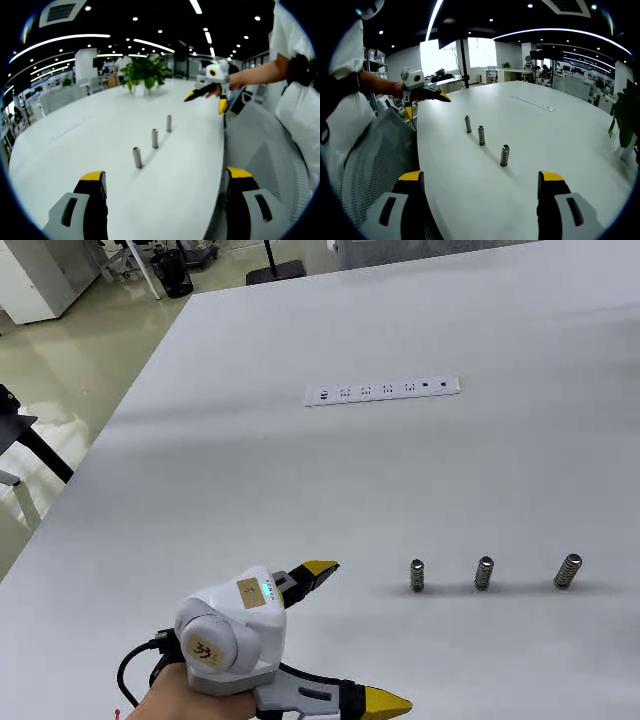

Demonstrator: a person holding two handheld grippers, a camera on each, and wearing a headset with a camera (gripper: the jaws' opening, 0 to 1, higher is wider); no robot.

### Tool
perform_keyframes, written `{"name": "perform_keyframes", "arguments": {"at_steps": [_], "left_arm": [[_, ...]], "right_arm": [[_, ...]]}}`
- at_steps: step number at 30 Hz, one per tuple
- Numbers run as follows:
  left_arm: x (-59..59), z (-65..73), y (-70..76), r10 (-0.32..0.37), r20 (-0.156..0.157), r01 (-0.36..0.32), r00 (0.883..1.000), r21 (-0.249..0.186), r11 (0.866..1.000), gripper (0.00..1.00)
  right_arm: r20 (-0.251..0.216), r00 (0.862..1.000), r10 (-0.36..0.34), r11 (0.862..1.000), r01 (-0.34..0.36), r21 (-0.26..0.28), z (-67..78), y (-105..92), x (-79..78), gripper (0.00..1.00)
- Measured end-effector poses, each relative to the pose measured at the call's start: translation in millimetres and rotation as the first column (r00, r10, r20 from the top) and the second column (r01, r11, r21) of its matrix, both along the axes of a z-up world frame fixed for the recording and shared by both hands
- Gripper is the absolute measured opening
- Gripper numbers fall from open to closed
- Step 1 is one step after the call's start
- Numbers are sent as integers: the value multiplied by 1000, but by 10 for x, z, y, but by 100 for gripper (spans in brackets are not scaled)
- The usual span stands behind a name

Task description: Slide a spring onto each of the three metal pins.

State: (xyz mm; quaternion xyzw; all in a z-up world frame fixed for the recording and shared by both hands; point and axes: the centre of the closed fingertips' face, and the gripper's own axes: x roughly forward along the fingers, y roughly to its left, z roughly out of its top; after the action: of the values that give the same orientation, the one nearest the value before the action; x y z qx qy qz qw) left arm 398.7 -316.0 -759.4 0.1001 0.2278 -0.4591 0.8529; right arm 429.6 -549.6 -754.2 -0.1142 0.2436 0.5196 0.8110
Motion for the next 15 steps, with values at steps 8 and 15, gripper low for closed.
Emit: {"name": "perform_keyframes", "arguments": {"at_steps": [8, 15], "left_arm": [[-6, 13, -14, -6, 0, 6, 1000, -2, 1000, 100], [-8, 9, -25, -11, 1, 11, 1000, 0, 1000, 100]], "right_arm": [[4, 1000, -1, 1000, 1, -7, 26, -21, -4, 95], [4, 1000, 3, 1000, -3, -15, 30, -42, -12, 95]]}}
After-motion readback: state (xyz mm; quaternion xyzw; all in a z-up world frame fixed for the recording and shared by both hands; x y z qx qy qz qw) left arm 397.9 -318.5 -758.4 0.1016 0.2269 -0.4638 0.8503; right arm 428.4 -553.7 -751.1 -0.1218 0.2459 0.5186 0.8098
